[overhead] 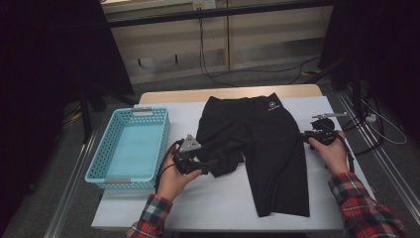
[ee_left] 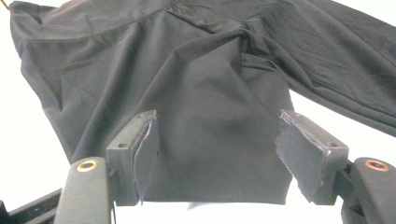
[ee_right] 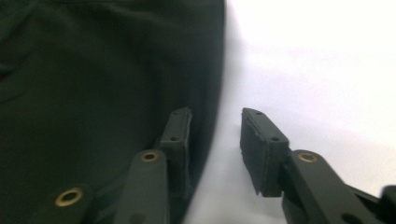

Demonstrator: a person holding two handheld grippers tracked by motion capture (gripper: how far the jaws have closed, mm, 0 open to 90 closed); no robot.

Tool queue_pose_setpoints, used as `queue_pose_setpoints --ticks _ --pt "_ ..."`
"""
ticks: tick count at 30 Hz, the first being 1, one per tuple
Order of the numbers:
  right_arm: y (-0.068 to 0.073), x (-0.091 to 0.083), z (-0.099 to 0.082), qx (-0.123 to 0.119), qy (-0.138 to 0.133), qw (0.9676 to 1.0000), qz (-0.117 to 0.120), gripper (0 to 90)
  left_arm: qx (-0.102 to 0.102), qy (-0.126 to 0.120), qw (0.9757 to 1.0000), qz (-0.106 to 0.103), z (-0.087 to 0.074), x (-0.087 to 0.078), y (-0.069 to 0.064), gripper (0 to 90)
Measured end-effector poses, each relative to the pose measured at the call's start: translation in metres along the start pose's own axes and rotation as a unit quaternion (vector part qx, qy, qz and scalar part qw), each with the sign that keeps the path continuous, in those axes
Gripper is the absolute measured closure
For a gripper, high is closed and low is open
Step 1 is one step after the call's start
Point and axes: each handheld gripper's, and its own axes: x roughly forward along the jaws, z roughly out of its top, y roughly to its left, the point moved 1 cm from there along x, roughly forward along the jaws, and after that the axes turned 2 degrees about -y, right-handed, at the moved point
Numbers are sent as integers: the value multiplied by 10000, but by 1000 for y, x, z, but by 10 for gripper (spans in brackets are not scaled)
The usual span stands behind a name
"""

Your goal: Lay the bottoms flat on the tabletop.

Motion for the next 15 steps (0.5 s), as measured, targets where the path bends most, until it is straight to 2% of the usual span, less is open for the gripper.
queue_pose_setpoints --ticks 1,4,7,8,9,10,11,12,15 --pt "-2 3 1 -58 -77 10000 -11 627 16 -5 10000 -10 0 1 0 311" --pt "-4 9 4 130 -203 9997 83 633 -7 -12 10000 -70 1 2 -2 307" --pt "0 14 7 10 -231 9997 9 664 16 -6 10000 -57 2 3 -2 279" --pt "2 16 8 -40 -241 9997 24 685 17 7 10000 -39 2 3 -2 264" --pt "3 16 8 -72 -212 9997 -19 734 62 16 10000 14 2 2 -1 242" --pt "4 16 9 -156 -195 9996 -116 795 21 9 10000 -24 2 2 -2 228" --pt "3 17 9 -137 -222 9996 -70 852 10 6 10000 -44 2 2 -2 218" --pt "1 18 8 -14 -241 9997 0 882 -16 1 10000 -89 2 2 -2 202" --pt "-3 18 9 100 -251 9996 112 900 -73 -11 9999 -138 1 2 -3 176"
